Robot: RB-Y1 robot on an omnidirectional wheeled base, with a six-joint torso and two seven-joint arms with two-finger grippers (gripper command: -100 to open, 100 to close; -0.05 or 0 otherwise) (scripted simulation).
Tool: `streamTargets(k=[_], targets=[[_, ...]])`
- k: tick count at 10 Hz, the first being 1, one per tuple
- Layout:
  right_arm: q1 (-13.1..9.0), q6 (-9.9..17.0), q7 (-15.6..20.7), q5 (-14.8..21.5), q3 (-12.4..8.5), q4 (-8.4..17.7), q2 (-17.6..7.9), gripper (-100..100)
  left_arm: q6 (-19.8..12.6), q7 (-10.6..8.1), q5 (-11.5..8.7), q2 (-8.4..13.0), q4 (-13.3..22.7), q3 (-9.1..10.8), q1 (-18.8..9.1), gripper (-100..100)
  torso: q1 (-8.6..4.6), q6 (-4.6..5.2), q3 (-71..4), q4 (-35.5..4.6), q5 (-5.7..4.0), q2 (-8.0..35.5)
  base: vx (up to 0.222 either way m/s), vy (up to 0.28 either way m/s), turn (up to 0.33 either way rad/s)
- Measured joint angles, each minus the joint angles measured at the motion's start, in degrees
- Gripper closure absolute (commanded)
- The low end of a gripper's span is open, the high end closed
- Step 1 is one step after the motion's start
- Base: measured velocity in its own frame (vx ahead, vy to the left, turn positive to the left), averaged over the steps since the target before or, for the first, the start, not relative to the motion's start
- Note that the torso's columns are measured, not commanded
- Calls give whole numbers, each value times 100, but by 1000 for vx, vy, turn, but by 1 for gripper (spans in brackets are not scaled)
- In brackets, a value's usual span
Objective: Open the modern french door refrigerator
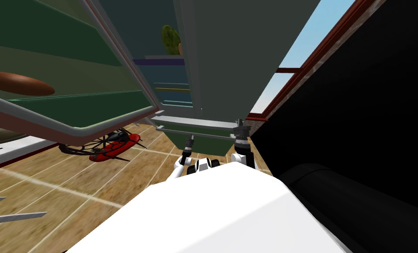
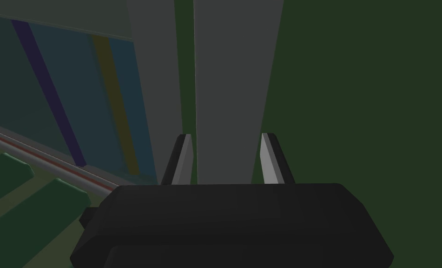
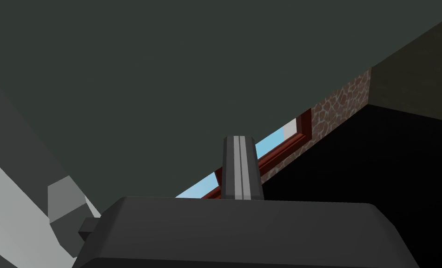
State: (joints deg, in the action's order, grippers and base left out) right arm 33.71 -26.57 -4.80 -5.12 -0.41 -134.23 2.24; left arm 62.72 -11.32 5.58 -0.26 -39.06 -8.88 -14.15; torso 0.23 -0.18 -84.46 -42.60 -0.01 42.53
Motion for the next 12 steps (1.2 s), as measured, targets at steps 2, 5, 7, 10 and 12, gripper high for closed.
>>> streamTargets(k=[2, 5, 7, 10, 12], targets=[[0, 0, 0, 0, 0, 0, 0, 0, 48, -57, 154, -94, 298, 270, -233, 100, -9, 7, 2, -2, -1, 3, -104, 33, -43], [1, 0, 0, 0, 0, 0, 0, 0, 18, -177, 391, -183, 464, 575, -375, 100, -28, 13, -2, 2, -4, -7, -90, 22, -8], [-1, 0, 0, 0, 0, 0, 0, 0, 10, -198, 397, -177, 436, 574, -406, 100, -19, 18, 21, 5, 0, 32, -202, 56, 49], [0, 0, 0, 0, 0, 0, 0, 0, 34, -225, 419, -168, 489, 555, -394, 100, -30, 13, -4, -7, -5, -14, -154, 58, 20], [0, 0, 0, 0, 0, 0, 0, 0, 5, -253, 438, -166, 444, 535, -388, 100, -22, 12, 6, 2, -3, 7, -181, 42, 39]])
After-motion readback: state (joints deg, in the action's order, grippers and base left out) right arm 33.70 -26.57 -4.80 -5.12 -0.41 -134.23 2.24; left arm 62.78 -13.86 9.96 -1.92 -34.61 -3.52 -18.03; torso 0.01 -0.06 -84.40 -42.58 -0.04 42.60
